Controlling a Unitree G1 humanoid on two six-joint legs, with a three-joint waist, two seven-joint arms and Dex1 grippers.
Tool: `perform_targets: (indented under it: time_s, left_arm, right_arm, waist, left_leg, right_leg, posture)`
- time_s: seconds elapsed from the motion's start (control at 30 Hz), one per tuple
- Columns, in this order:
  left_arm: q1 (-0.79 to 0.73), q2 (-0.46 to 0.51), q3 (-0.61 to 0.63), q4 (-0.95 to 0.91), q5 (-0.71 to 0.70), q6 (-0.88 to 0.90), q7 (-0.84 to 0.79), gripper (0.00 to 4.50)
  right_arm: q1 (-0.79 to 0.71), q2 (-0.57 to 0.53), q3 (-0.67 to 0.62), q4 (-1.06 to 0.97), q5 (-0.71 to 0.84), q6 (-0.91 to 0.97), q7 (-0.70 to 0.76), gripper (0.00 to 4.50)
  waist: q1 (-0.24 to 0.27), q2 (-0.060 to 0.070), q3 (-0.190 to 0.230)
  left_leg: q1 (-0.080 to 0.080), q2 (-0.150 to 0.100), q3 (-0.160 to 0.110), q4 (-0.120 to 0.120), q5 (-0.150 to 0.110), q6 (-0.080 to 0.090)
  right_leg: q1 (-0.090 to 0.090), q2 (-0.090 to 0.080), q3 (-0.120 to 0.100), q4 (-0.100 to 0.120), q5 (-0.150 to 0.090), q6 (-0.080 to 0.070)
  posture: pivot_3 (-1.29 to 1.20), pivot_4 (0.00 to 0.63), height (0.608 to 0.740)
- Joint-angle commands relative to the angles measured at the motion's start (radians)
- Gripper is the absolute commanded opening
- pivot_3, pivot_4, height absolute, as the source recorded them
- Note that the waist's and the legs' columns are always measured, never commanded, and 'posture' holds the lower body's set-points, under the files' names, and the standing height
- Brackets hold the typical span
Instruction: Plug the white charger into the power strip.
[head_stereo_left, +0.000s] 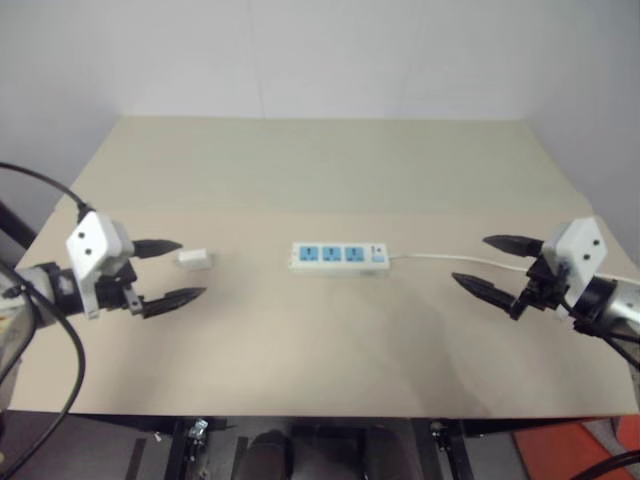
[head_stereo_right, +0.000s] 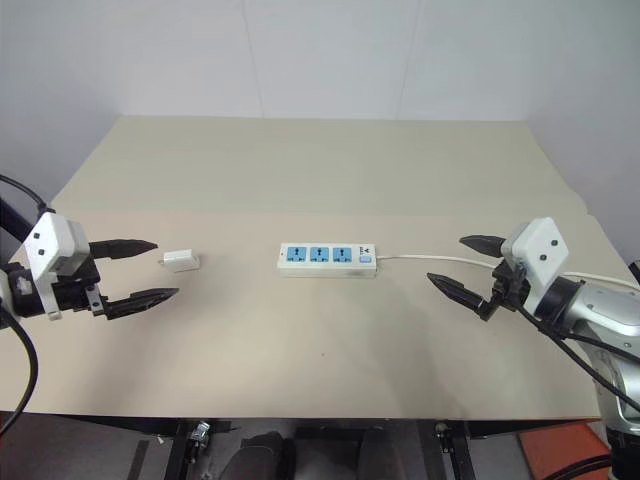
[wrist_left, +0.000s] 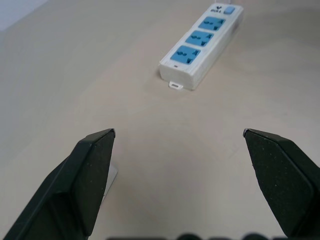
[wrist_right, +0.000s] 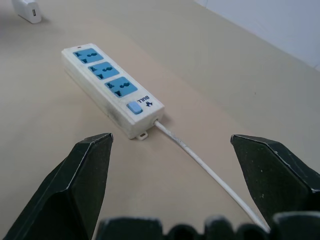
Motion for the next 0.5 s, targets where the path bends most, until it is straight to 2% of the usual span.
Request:
perform_targets:
  time_s: [0.03,0.2,0.37,0.5]
  left_arm:
    - [-0.045,0.002,-0.010,-0.011,-0.022,-0.011,-0.009,4.50]
    - [-0.120,-0.008,-0.063,0.017,-0.025,-0.019,-0.020,4.50]
    - [-0.210,-0.046,-0.127,0.046,-0.026,-0.030,-0.015,4.50]
    - [-0.220,-0.065,-0.144,0.045,-0.024,-0.032,-0.009,4.50]
  right_arm:
    - [-0.046,-0.011,0.035,0.020,-0.012,-0.055,0.038,4.47]
    - [-0.121,0.003,0.143,0.128,-0.077,-0.198,0.133,4.47]
    - [-0.339,0.076,0.303,0.424,-0.230,-0.349,0.139,4.47]
    - [-0.478,0.143,0.370,0.637,-0.277,-0.409,0.172,4.47]
  waist:
    - [0.000,0.000,0.000]
    - [0.000,0.000,0.000]
    - [-0.009,0.000,0.000]
    - [-0.011,0.000,0.000]
  left_leg:
    - [0.000,0.000,0.000,0.000,0.000,0.000]
    - [0.000,-0.001,0.000,0.000,0.000,0.000]
    - [0.000,-0.001,0.001,0.000,0.000,-0.001]
    - [-0.001,0.000,0.001,-0.001,0.001,-0.001]
  right_leg:
    - [0.000,0.000,0.000,0.000,0.000,0.000]
    - [0.000,0.000,0.000,0.000,0.000,0.000]
    - [0.000,0.001,0.000,-0.002,0.002,-0.002]
    - [-0.002,0.003,0.000,-0.004,0.002,-0.002]
  posture:
    - [0.00,0.150,0.740]
    - [0.00,0.150,0.740]
    - [0.00,0.150,0.740]
    - [0.00,0.150,0.740]
